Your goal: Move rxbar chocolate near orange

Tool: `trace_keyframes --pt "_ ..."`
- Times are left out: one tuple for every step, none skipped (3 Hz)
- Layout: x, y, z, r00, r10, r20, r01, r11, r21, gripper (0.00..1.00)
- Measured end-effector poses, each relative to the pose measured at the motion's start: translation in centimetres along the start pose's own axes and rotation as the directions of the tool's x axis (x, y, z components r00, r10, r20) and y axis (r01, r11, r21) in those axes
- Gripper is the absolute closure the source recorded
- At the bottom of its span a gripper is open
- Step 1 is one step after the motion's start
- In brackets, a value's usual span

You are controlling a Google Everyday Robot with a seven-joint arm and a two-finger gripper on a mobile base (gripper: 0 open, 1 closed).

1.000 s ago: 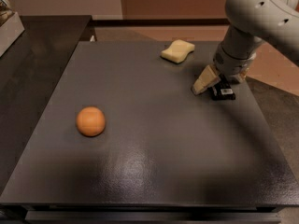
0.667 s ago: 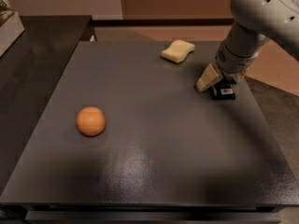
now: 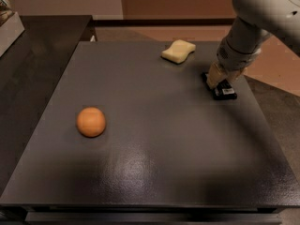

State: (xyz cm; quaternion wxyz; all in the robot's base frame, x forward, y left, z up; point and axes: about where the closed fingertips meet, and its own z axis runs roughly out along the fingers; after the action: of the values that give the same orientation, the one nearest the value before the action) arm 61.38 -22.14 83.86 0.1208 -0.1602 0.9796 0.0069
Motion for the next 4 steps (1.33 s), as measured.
trace_keyframes --pt "0.0 0.0 0.0 1.0 0.0 0.0 0.0 1.0 0.0 1.0" --pt "-1.0 2.0 -1.7 0.994 -0.083 0.066 0.086 0.9955 -0.04 1.0" --pt "-2.3 5.2 -3.9 0.97 -0.194 0.145 0.208 0.9745 -0.085 1.0" --pt "-3.4 9.2 -5.7 0.931 -0.304 0.201 0.33 0.9371 -0.113 1.0"
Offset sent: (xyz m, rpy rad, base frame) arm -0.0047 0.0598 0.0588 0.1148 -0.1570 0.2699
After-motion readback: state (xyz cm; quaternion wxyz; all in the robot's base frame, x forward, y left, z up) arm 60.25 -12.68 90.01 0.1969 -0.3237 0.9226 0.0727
